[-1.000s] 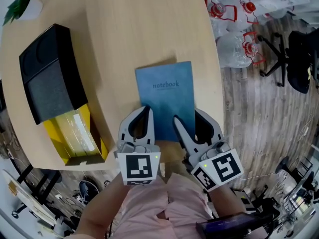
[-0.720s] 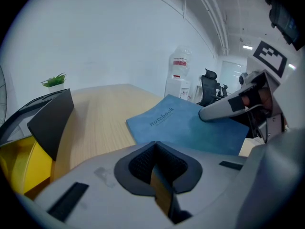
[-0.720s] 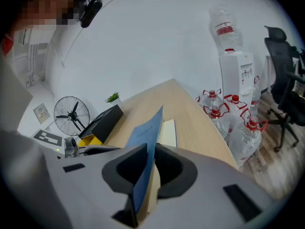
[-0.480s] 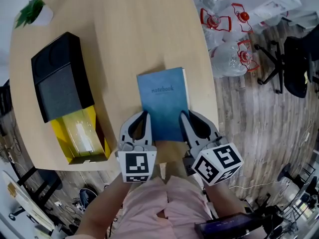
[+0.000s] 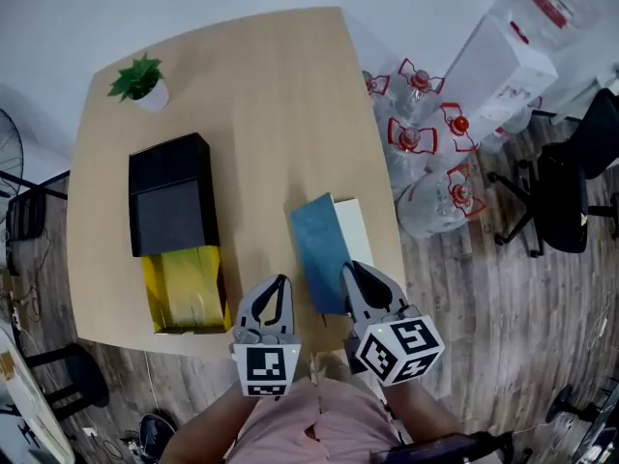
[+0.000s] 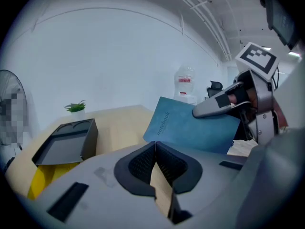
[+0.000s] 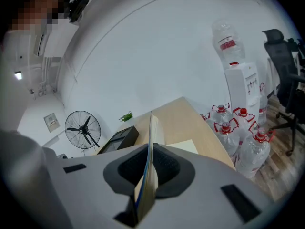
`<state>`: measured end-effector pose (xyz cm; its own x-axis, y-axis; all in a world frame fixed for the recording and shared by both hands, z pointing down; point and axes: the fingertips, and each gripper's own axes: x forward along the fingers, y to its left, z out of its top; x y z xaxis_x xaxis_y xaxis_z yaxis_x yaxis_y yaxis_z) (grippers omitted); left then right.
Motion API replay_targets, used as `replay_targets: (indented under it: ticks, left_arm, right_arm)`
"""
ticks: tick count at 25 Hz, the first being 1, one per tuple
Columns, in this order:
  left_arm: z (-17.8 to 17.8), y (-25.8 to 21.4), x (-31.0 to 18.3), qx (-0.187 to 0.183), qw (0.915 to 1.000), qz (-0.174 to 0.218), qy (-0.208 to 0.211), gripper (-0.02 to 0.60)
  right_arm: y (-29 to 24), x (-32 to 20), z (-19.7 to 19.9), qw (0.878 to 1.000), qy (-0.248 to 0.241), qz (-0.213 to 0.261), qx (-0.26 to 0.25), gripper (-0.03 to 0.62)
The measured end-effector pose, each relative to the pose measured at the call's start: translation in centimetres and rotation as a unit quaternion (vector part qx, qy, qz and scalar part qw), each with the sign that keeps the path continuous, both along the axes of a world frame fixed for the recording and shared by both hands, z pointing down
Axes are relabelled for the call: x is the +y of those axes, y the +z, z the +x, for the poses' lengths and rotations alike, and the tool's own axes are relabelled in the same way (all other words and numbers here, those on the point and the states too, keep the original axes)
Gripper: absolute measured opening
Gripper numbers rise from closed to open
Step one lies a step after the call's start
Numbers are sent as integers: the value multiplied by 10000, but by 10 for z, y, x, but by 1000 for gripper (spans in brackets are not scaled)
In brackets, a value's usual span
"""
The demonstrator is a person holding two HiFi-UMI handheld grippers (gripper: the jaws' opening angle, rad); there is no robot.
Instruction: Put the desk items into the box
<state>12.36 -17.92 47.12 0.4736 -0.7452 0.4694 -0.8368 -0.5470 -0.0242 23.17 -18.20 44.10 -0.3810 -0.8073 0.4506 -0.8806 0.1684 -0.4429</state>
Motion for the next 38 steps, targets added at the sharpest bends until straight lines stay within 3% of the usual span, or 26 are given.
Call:
replay_targets:
  ticks: [6, 18, 24, 29, 38]
  left_arm:
    - [-14, -50, 6, 74, 9976, 587, -347, 12]
    - [-36, -134, 31, 163, 9834, 1585, -867, 12]
    - [-58, -145, 65, 93, 9784, 1683, -1194, 12]
    - [-88, -137, 92, 49, 9766, 1537, -1504, 12]
    - [-161, -135, 105, 113, 9739, 1568, -1638, 12]
  right_arm:
    - [-48, 6, -6, 9984, -126, 540, -54, 29]
    - [-125, 38, -18, 9893, -430, 1388, -126, 29]
    - [-134, 50, -29, 9866, -603, 1507, -142, 28]
    - [-129, 63, -48, 9871, -737, 1418, -138, 28]
    - [-125, 78, -113, 9879, -806, 1322, 30, 28]
